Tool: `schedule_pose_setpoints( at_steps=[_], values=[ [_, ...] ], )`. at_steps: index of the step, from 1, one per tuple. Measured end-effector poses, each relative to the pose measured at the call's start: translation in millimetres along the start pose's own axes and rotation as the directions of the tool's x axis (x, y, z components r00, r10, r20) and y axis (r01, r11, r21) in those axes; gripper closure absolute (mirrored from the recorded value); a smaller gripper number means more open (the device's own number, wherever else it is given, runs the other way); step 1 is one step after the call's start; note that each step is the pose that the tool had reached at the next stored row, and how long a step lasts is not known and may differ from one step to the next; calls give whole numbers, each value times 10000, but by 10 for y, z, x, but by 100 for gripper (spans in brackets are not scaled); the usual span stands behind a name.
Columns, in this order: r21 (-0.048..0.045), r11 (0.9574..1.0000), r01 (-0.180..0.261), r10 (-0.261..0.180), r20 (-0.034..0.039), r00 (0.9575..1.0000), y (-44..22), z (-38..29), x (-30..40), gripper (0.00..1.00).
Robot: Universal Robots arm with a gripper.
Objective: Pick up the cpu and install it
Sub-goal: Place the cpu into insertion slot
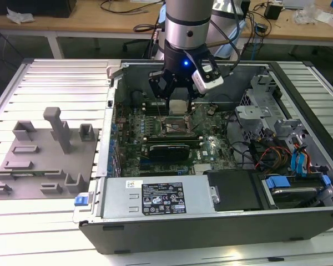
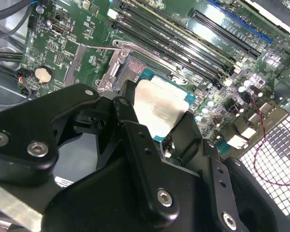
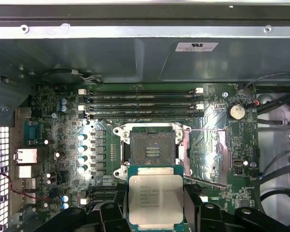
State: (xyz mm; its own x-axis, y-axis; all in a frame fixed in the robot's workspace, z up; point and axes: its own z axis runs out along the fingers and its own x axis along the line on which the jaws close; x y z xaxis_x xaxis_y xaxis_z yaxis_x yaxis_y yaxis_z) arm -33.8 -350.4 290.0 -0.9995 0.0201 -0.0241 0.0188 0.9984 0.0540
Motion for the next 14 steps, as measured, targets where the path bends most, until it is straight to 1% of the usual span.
schedule_pose_setpoints(
  at_steps=[11, 12, 13, 14],
  values=[
    [0, 10000, -1, 1, 0, 10000, 0, 1, 0, 45],
    [2, 9999, -117, 117, 6, 9999, 0, 2, 0, 45],
    [11, 9985, -540, 540, 30, 9985, 0, 3, 0, 45],
    [17, 9965, -837, 837, 47, 9965, 0, 4, 0, 45]
  ],
)
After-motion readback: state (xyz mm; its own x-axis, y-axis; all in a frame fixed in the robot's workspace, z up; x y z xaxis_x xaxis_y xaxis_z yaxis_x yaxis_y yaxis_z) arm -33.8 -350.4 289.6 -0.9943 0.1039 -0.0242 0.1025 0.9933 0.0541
